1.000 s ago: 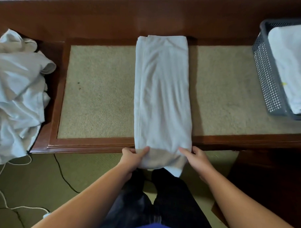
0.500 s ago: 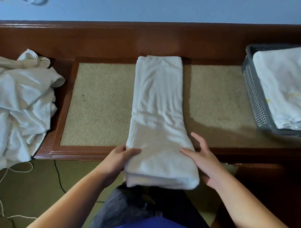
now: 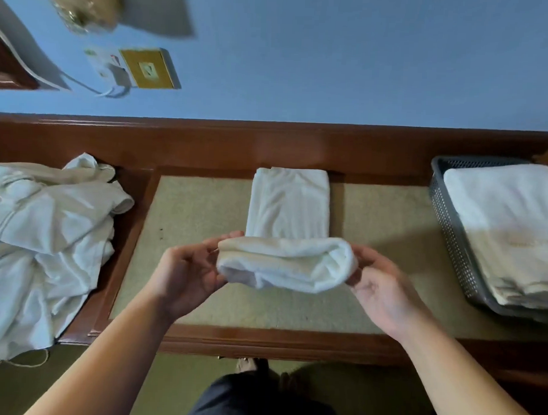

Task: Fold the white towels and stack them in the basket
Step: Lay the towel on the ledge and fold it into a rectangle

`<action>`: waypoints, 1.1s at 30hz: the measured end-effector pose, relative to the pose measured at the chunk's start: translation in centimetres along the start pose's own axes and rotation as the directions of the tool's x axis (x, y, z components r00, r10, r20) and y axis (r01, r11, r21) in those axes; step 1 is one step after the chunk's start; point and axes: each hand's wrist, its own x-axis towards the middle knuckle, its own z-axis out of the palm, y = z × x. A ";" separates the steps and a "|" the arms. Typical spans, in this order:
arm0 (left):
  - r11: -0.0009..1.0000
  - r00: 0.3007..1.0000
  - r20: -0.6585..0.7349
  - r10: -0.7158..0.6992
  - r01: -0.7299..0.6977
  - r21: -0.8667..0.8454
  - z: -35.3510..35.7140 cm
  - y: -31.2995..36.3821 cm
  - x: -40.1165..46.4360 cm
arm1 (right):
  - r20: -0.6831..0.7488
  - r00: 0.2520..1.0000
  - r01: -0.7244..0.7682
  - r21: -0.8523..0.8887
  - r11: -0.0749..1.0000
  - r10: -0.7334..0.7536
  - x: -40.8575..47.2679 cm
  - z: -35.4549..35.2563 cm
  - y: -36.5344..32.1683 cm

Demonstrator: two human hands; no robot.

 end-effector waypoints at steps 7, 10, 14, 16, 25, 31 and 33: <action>0.562 0.954 -0.015 0.299 -0.164 0.811 -0.2 2.0 7.4 | -0.197 0.959 0.099 -0.439 0.893 -0.203 7.4 2.5 -2.4; 0.591 0.898 -0.178 0.403 -0.107 0.799 -0.1 2.1 11.5 | -0.259 0.938 0.060 -0.536 0.842 -0.231 11.5 2.3 -2.2; 0.600 0.854 -0.381 0.353 0.106 0.793 -1.0 1.4 16.0 | -0.363 0.918 -0.096 -0.593 0.799 -0.159 15.8 1.7 0.0; 0.549 0.833 -0.395 0.388 0.136 0.824 -1.9 1.0 18.1 | -0.393 0.913 -0.162 -0.588 0.792 -0.106 17.9 1.4 1.1; 0.489 0.650 -0.500 0.571 0.220 0.844 -1.2 5.0 31.3 | -0.349 0.888 -0.110 -0.791 0.601 -0.298 32.7 -0.3 -3.5; 0.079 0.608 -0.251 0.753 0.295 0.952 -1.2 2.2 35.6 | -0.390 0.784 -0.125 -0.862 0.492 -0.483 35.5 0.7 -0.8; -0.263 0.755 0.058 0.654 0.155 0.952 -1.3 0.0 35.3 | -0.071 0.854 0.075 -0.964 0.256 -0.515 34.2 1.5 1.5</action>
